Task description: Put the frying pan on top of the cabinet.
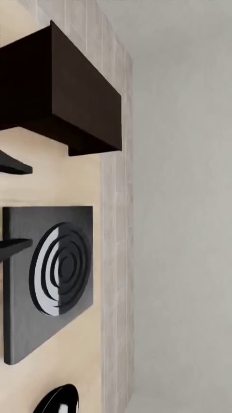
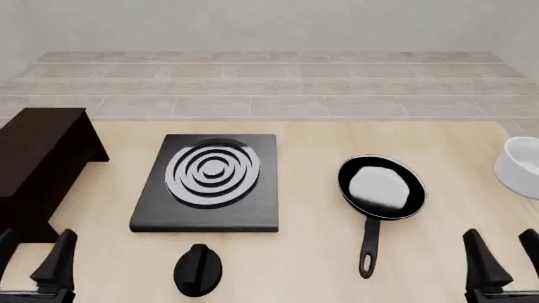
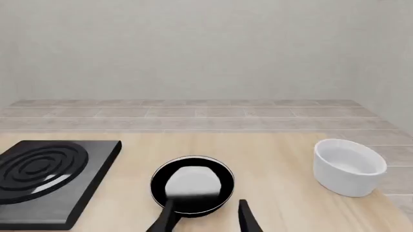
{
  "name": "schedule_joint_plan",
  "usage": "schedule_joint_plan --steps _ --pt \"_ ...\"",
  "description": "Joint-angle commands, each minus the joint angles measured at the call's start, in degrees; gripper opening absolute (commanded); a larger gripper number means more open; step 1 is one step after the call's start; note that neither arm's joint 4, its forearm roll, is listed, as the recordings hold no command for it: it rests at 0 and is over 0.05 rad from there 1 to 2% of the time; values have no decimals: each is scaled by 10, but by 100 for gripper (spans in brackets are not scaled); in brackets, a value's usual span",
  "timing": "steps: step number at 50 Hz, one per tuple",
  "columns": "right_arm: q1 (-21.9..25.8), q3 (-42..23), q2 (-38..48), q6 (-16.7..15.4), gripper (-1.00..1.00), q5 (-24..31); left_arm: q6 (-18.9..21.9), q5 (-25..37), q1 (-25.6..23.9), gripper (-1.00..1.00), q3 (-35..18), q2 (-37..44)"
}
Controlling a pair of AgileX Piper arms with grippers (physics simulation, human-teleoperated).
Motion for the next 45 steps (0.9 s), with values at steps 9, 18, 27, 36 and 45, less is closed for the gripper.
schedule_joint_plan --steps 9,18,27,36,45 --pt "0 -3 5 -2 100 -1 5 -14 5 100 0 14" --pt "0 -2 9 -2 100 -4 -1 -21 1 100 0 19" --pt "0 -2 9 -2 100 -4 -4 -64 -21 100 -5 61" --pt "-1 -7 7 -2 100 3 -35 -93 -90 100 -92 161" --pt "-2 -5 6 -2 100 1 -80 -175 -161 100 -155 310"
